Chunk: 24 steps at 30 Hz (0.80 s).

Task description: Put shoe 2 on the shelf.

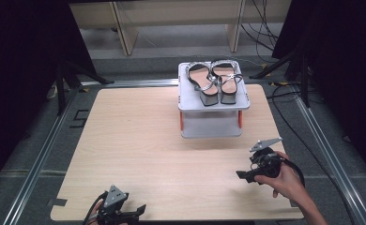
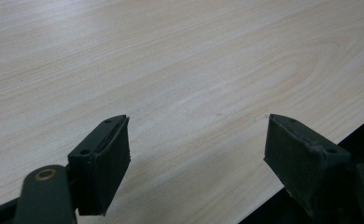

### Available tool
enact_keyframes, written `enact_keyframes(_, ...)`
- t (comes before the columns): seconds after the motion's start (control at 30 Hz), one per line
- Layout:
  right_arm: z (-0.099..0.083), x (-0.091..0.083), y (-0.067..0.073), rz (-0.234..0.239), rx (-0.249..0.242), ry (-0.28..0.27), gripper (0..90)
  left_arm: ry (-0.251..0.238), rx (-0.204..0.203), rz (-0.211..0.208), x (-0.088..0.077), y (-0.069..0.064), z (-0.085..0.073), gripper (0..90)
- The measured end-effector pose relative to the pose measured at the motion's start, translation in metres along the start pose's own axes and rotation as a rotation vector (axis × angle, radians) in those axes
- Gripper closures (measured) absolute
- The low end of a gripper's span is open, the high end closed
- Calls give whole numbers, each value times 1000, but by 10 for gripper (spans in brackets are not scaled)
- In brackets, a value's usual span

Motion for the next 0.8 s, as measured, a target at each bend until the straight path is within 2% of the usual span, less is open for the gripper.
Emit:
enact_keyframes(0.03,-4,2,1,7,11,-7,197,1,-2,0,0,0,0,207)
enact_keyframes(0.07,-9,3,0,9,-1,5,198,0,-3,0,0,0,0,205)
enact_keyframes(0.13,-19,4,1,12,25,13,198,8,-3,4,0,0,0,183)
enact_keyframes(0.3,-33,5,-2,2,23,-9,198,4,-8,-4,0,-1,0,160)
enact_keyframes(0.33,-37,6,-2,9,32,-10,198,1,16,7,1,1,0,160)
enact_keyframes(0.37,-41,6,-2,6,24,0,196,-7,21,-1,1,1,1,160)
enact_keyframes(0.4,-44,6,0,12,29,-4,192,-4,-4,-11,0,-2,1,158)
enact_keyframes(0.43,-47,4,-1,-2,8,0,193,-4,1,-12,0,-1,1,158)
enact_keyframes(0.5,-53,3,2,23,34,-18,189,-7,-2,-12,0,-2,1,157)
enact_keyframes(0.53,-57,5,1,37,19,-18,189,1,-10,-8,0,-2,1,158)
enact_keyframes(0.57,-58,5,0,28,9,-22,189,-3,2,-10,0,-2,1,157)
enact_keyframes(0.6,-61,5,1,36,33,-11,187,-2,4,-9,1,-2,1,158)
enact_keyframes(0.63,-61,7,1,39,32,-26,184,2,11,-11,0,-2,0,158)
enact_keyframes(0.7,-64,7,1,40,47,0,184,1,39,-1,1,0,1,158)
enact_keyframes(0.73,-64,8,-1,34,25,-4,183,-3,37,0,1,0,1,158)
enact_keyframes(0.77,-63,8,-2,34,21,-13,183,-3,10,-8,0,-2,1,158)
enact_keyframes(0.8,-62,8,-2,26,46,-28,179,0,7,-6,0,-2,0,158)
Point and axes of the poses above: each handheld gripper's, and its own axes: x roughly forward along the jaws, z roughly out of its top, y roughly to its left, the point moved 6 cm from there along x, roughly forward along the jaws, and after that the axes turned 15 degrees about x, right-handed, at the moved point
